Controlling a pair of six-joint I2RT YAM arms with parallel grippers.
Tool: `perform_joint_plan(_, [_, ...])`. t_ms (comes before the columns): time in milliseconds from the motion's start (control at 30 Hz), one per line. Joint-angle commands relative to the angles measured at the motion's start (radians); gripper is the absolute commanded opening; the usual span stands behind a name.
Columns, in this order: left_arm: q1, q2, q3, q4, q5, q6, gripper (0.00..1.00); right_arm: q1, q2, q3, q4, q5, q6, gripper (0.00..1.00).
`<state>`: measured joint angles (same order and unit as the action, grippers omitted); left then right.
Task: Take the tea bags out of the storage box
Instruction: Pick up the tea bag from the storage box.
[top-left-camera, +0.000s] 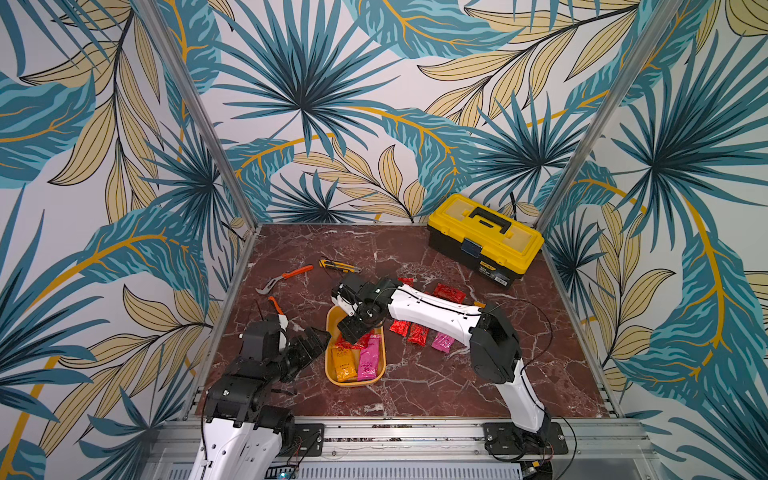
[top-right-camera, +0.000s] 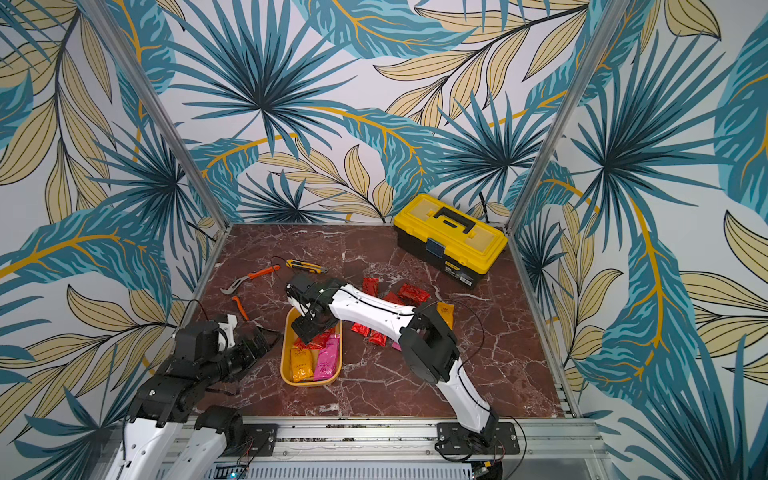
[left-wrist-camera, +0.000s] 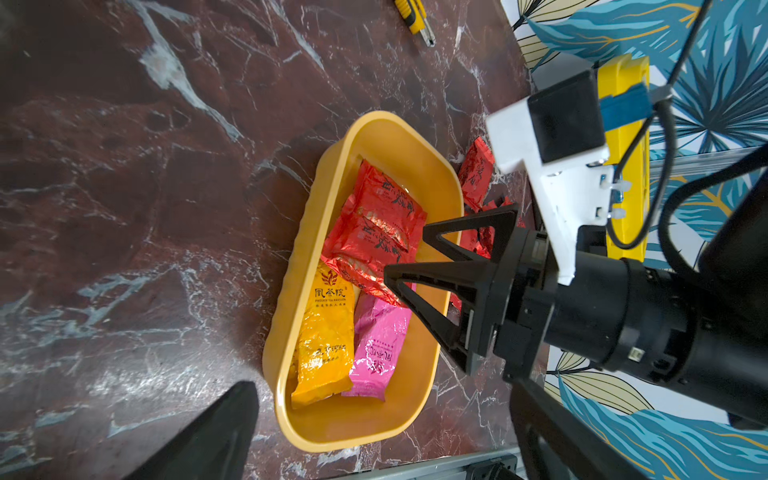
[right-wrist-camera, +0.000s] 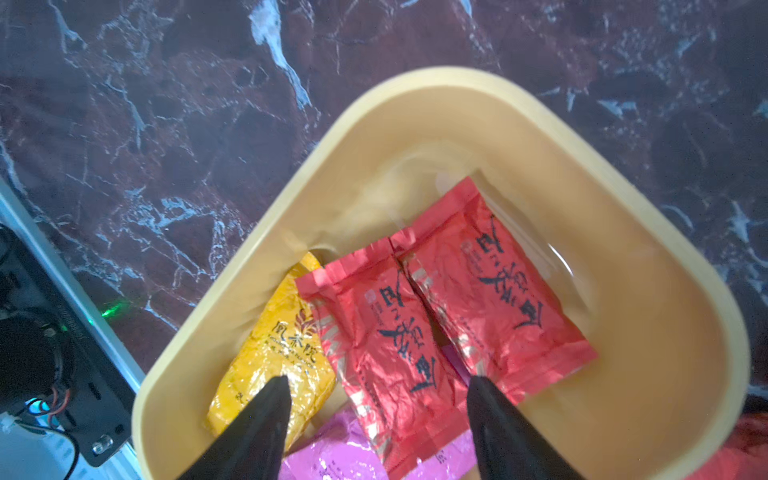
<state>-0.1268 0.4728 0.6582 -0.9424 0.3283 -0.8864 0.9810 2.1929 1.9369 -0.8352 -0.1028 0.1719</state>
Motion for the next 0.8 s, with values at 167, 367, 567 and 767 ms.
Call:
perform_joint_plan(167, [0.01, -0.011, 0.027, -0.033, -0.023, -0.007, 1.0, 0.001, 0.078, 0.032, -0.019, -0.039, -0.05, 0.72])
perform_joint_plan(367, [0.01, -0.01, 0.03, -0.037, -0.023, -0.009, 1.0, 0.001, 0.109, 0.049, -0.036, -0.043, -0.053, 0.72])
perform_joint_plan(567, [0.01, -0.011, 0.023, -0.036, -0.02, -0.011, 1.0, 0.001, 0.114, 0.043, -0.048, -0.043, -0.052, 0.7])
perform_joint_plan(767, [0.011, -0.011, 0.008, -0.017, -0.009, -0.022, 1.0, 0.003, 0.095, 0.016, -0.053, -0.049, -0.051, 0.63])
